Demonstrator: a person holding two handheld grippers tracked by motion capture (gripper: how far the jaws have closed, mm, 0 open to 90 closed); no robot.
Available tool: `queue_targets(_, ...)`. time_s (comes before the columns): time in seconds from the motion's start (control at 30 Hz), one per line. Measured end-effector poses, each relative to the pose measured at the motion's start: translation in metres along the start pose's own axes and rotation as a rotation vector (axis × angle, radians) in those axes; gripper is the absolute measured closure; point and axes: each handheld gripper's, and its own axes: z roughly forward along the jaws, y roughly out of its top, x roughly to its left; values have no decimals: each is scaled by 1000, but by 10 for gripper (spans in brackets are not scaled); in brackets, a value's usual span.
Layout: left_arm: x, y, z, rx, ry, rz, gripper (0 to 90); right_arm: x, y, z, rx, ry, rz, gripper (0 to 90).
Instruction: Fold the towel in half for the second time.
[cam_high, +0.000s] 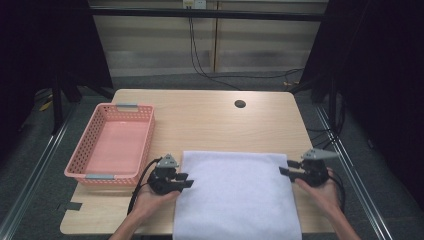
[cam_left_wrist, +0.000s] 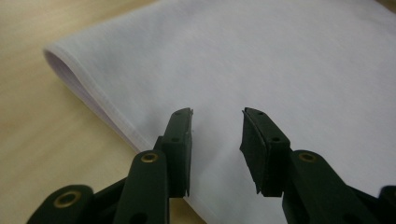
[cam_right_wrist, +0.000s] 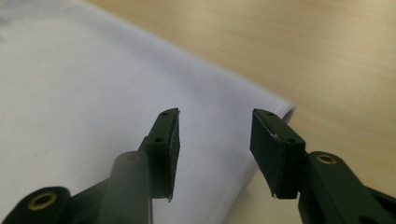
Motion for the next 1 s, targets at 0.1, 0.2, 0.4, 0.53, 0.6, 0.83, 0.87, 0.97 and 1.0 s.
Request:
queue_targets(0.1, 16, 11, 10, -19, 21, -22, 612, -16, 13, 23, 30, -61, -21, 445)
queue_targets(0.2, 30, 19, 15, -50, 43, -52, 587, -25, 14, 43, 75, -50, -22, 430)
queue_targets(0.4, 53, 24, 20, -62, 89, -112, 510, -33, 7, 53, 114, -56, -24, 436)
queue_targets(0.53, 64, 21, 21, -81, 100, -154, 503, -33, 7, 53, 110, -32, -15, 525)
queue_targets(0.6, 67, 21, 23, -66, 112, -139, 493, -32, 8, 56, 108, -33, -15, 526)
queue_targets(0.83, 71, 20, 32, -50, 124, -117, 467, -33, 18, 68, 102, -8, -18, 625)
queue_targets(0.87, 70, 20, 33, -47, 125, -99, 475, -34, 18, 68, 101, -2, -21, 637)
queue_targets(0.97, 69, 19, 33, -34, 89, -73, 739, -35, 18, 68, 97, 20, -6, 698)
queue_targets(1.0, 69, 19, 32, -36, 78, -74, 786, -35, 18, 67, 95, 24, -5, 713)
